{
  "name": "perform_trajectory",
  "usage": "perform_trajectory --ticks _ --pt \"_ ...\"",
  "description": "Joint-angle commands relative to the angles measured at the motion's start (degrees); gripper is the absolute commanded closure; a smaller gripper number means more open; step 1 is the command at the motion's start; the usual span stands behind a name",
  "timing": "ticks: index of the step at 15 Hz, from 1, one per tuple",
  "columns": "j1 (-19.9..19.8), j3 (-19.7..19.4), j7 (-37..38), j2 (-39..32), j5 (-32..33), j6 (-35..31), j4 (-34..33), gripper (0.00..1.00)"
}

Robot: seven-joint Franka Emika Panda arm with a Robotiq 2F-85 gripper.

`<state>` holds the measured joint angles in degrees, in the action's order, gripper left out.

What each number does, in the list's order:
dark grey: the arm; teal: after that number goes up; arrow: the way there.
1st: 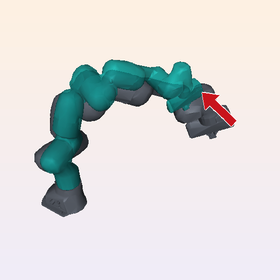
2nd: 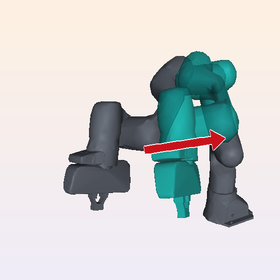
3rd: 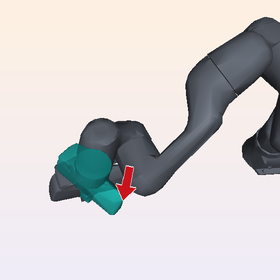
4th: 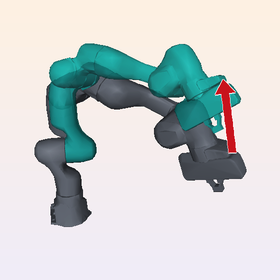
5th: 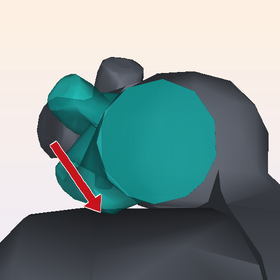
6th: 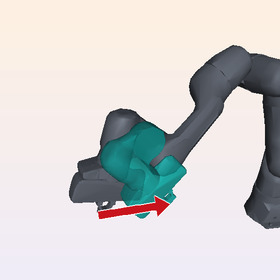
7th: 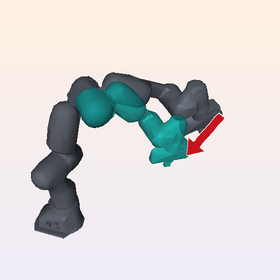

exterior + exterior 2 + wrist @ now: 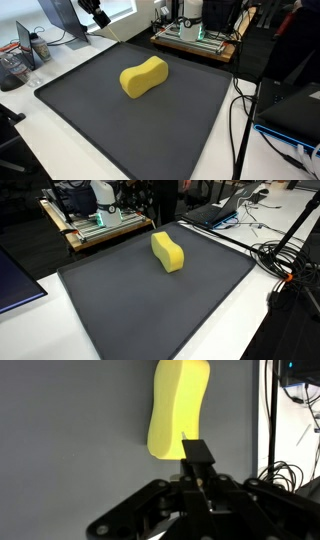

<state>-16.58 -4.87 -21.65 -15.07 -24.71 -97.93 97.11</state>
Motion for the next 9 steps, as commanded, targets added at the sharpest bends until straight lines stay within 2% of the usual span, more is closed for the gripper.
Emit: perform_trajectory --ticks 1,8,9 --pt "0.39 -0.74 -4.87 6.13 -2.26 -5.11 10.02 0.97" --pt "0.69 -2.64 -8.17 12.57 -5.52 -15.29 21.12 0.97" --pt "1.13 -2.72 -6.35 8.46 -3.42 -12.65 16.39 0.88"
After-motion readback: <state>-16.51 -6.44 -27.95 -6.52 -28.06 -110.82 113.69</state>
